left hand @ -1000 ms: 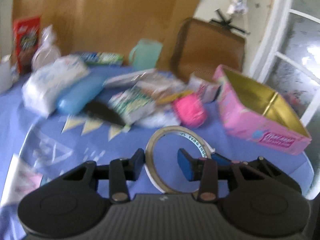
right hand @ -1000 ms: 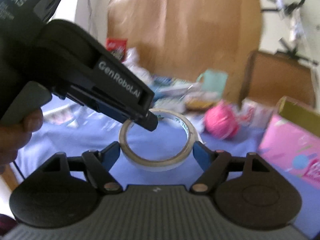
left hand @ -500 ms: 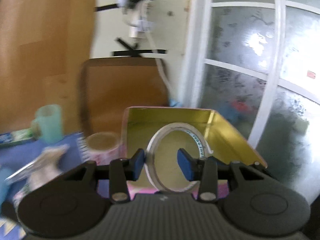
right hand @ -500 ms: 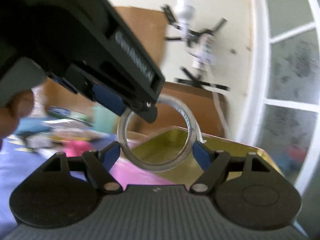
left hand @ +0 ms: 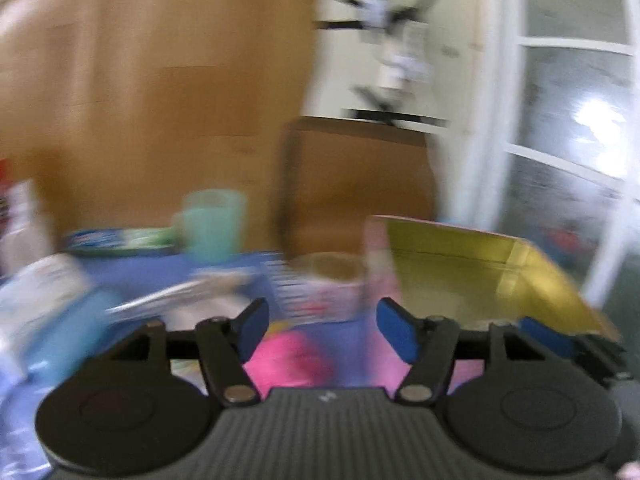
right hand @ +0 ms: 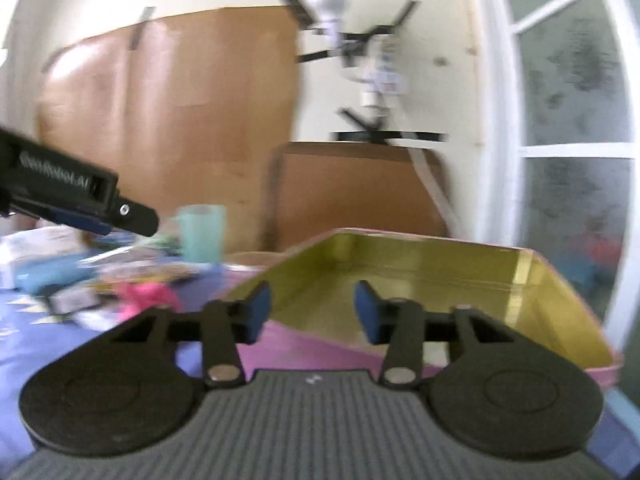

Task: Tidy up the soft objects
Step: 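Reach the right gripper to the pink knitted pouf and grasp it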

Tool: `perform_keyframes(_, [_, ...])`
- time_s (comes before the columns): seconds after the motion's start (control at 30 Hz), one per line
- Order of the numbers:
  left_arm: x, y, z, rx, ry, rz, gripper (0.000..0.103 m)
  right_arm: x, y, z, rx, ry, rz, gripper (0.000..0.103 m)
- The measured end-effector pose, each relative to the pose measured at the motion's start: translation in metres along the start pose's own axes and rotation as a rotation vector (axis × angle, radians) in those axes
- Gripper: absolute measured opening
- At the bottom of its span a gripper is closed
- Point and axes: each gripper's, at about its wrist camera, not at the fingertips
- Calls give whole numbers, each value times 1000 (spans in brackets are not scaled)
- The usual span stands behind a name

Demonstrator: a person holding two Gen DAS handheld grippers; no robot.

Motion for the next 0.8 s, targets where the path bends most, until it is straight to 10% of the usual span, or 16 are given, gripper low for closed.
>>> perform_keyframes(0.33, [8, -59, 121, 133, 323, 63, 65, -59, 19, 68, -67, 291, 166, 40])
perform_keyframes(0.7, [8, -73, 137, 228, 242, 76, 70, -145, 31, 62, -416, 379, 423, 41])
perform_keyframes(0.8, [4, -73, 145, 272, 226, 81, 70, -146, 37, 70, -390, 395, 420, 9])
Point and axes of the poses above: each gripper's, at about its wrist camera, not at the fingertips, and x roughly against the way its jaws point, z to its left, y to its top
